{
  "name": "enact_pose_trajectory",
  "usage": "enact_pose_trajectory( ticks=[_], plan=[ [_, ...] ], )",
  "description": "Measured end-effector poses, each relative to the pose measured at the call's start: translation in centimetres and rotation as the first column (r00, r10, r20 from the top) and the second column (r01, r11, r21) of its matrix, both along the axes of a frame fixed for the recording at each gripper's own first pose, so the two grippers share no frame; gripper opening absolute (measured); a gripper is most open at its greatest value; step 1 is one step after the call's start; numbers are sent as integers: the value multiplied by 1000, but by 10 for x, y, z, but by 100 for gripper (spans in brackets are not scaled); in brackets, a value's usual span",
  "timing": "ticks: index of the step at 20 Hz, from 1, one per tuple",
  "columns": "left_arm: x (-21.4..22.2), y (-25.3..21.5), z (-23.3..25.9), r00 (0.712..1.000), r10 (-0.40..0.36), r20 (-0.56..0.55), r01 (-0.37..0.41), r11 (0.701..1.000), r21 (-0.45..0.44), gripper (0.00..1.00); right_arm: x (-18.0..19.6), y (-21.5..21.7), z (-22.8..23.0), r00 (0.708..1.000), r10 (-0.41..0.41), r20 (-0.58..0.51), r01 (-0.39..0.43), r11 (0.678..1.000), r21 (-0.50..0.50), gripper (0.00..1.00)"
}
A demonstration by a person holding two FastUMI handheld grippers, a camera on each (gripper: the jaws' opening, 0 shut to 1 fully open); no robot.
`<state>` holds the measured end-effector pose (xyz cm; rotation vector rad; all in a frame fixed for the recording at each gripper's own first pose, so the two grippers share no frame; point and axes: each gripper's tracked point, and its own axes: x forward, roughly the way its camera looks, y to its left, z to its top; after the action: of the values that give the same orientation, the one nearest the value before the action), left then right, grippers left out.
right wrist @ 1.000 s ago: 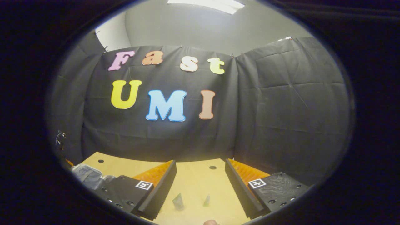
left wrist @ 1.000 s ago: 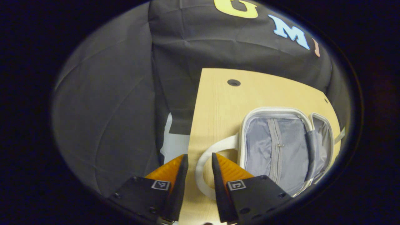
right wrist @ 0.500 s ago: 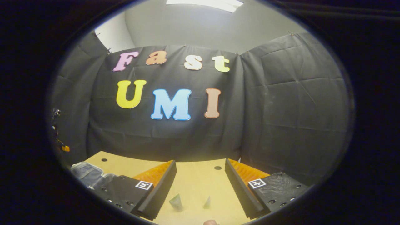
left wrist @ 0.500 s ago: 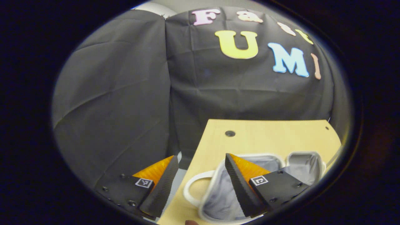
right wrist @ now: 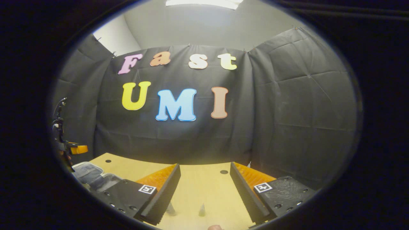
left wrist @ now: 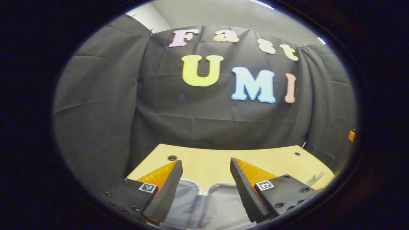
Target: First open the suitcase, pack the skin care products into it, and then close the suitcase.
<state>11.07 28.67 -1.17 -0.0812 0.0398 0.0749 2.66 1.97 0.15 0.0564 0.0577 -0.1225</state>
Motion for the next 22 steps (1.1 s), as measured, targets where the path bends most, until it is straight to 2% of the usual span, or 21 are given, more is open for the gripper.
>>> enact_pose_trajectory(
  ticks=[2, 3, 4, 8, 12, 16, 22],
  plan=[
    [4, -61, 2, 997, -60, 50, 61, 998, -2, 97, 2, -7, -6, 1000, 19, -1, -19, 1000, -2, 94],
    [9, -95, 4, 992, -94, 83, 95, 995, -8, 93, 4, -10, -9, 999, 31, -5, -32, 999, -8, 94],
    [11, -126, 3, 987, -127, 102, 129, 992, -13, 95, 6, -12, -12, 999, 45, -7, -45, 999, -14, 94],
    [26, -238, -18, 966, -231, 117, 232, 973, -1, 93, 16, -27, -17, 996, 92, -8, -92, 996, -3, 94],
    [37, -308, -29, 951, -281, 128, 285, 959, -9, 94, 20, -49, -26, 994, 108, -8, -108, 994, -2, 94],
    [45, -367, -68, 947, -305, 106, 306, 952, 2, 94, 18, -64, -40, 993, 117, -30, -118, 993, -15, 94],
    [44, -401, -186, 950, -304, -70, 308, 949, 70, 94, 20, -75, -57, 990, 124, -59, -125, 992, -2, 95]
  ],
)
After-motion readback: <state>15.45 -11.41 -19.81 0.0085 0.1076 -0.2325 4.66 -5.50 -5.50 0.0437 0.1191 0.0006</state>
